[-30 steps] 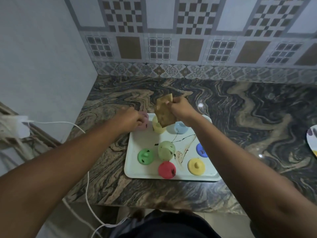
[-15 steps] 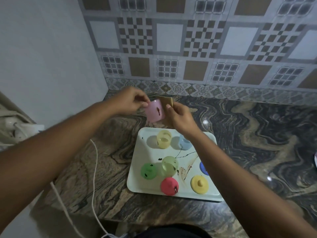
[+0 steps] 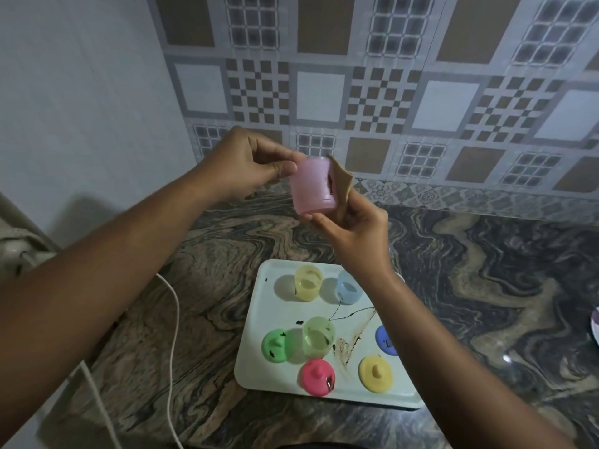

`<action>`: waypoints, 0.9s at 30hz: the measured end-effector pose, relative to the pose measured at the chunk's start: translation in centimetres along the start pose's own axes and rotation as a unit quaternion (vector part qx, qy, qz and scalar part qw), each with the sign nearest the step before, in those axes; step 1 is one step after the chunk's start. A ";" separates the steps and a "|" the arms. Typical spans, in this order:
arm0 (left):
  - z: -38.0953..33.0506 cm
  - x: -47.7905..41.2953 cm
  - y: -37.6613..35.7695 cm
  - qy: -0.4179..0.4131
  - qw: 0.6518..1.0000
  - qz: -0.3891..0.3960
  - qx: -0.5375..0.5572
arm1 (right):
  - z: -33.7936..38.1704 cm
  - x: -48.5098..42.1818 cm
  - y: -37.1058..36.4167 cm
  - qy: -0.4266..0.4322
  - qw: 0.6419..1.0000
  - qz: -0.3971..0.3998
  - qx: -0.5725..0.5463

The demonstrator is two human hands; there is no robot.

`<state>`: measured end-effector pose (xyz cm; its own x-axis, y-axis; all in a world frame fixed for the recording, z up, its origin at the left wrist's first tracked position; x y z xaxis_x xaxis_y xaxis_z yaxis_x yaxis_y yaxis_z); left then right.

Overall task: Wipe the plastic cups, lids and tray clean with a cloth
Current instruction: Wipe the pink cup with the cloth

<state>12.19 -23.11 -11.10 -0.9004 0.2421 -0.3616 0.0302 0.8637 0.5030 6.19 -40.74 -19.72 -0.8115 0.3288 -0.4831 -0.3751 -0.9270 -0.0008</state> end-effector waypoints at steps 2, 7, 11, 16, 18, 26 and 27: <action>0.1 -0.1 -0.2 0.004 1.000 0.017 0.002 | 0.1 -0.1 0.0 0.014 1.000 0.001 0.007; -1.1 -0.7 -1.0 -0.002 0.999 0.052 0.010 | 0.0 0.2 0.2 0.064 0.997 -0.002 0.045; -1.3 -0.5 -1.2 -0.001 0.997 0.034 0.064 | -0.1 0.0 1.1 0.105 0.992 -0.023 0.067; -2.5 -0.6 -1.6 -0.047 0.999 0.021 -0.009 | 2.3 0.7 0.6 0.184 0.975 -0.052 0.111; -3.7 -0.3 -1.8 -0.079 0.996 0.019 -0.045 | 2.7 0.9 0.7 0.199 0.971 -0.061 0.113; -1.9 -0.5 -0.9 0.021 0.997 0.070 0.017 | 2.6 0.9 0.7 0.136 0.986 -0.081 0.051; -2.2 -0.6 -0.9 0.017 0.997 0.068 0.016 | 3.2 0.9 0.4 0.153 0.983 -0.080 0.060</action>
<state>11.73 -25.00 -9.58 -0.9012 0.3433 -0.2645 0.1665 0.8378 0.5200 3.88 -40.22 -17.38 -0.5719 0.3818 -0.7261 -0.5522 -0.8337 -0.0035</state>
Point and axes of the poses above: each hand's wrist, its own x-axis away from the middle knuckle, its own y-axis out of the back of the hand, z = x × y, the point moved 9 cm from there along -x, towards the middle knuckle, and after that the axes turned 10 degrees about -z, right-handed, at the moved point
